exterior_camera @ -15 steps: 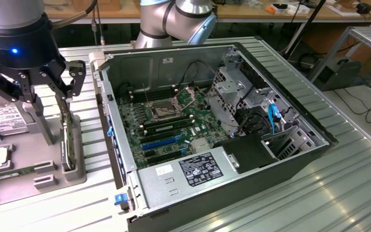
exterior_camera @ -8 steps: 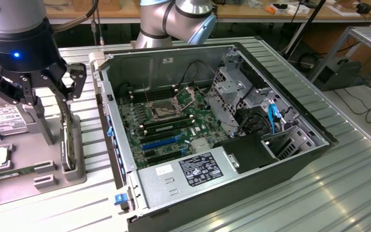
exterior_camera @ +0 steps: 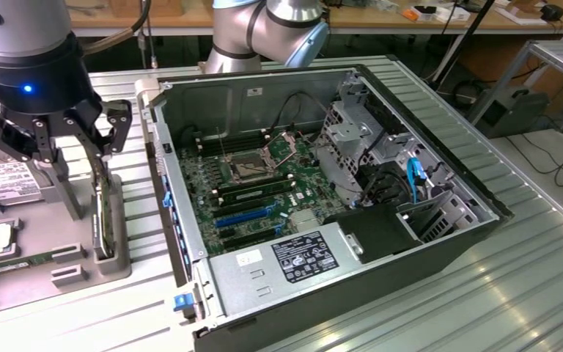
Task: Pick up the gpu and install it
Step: 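Pick up the gpu and move the gpu toward the slot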
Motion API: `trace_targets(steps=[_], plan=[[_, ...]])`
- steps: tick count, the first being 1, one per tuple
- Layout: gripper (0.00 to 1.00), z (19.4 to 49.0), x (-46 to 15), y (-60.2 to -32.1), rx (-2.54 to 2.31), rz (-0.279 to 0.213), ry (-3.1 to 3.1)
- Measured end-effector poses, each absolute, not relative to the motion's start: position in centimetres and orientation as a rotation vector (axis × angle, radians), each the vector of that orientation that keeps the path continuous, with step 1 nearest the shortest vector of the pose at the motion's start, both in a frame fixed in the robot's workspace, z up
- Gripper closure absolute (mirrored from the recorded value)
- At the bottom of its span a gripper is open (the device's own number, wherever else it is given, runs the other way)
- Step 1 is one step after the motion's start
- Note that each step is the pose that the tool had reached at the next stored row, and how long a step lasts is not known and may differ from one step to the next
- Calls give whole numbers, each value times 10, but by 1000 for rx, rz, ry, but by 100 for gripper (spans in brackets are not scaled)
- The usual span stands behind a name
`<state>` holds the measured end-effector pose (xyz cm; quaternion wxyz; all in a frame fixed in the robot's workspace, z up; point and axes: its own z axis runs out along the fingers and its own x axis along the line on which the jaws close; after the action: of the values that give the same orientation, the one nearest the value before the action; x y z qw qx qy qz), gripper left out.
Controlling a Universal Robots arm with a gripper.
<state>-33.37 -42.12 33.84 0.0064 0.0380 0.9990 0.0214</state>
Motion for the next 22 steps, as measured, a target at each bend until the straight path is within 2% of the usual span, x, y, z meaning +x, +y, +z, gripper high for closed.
trace_targets(steps=[22], plan=[[52,330,-334,-421,119,67,3126]])
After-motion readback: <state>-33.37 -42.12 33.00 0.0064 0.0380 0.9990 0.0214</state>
